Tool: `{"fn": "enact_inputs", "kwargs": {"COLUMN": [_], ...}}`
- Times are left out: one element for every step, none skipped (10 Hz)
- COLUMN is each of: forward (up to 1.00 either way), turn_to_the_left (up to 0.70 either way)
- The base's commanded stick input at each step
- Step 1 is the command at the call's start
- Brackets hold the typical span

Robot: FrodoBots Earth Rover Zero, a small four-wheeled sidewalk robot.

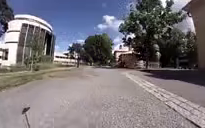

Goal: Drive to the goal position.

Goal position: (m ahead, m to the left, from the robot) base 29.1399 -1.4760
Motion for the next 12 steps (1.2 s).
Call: {"fn": "enact_inputs", "kwargs": {"forward": [0.85, 0.85, 0.85, 0.85, 0.85, 0.85, 0.85, 0.85, 0.85, 0.85, 0.85, 0.85], "turn_to_the_left": [0.0, 0.0, 0.0, 0.0, 0.0, 0.0, 0.0, 0.0, 0.0, 0.0, 0.0, -0.27]}}
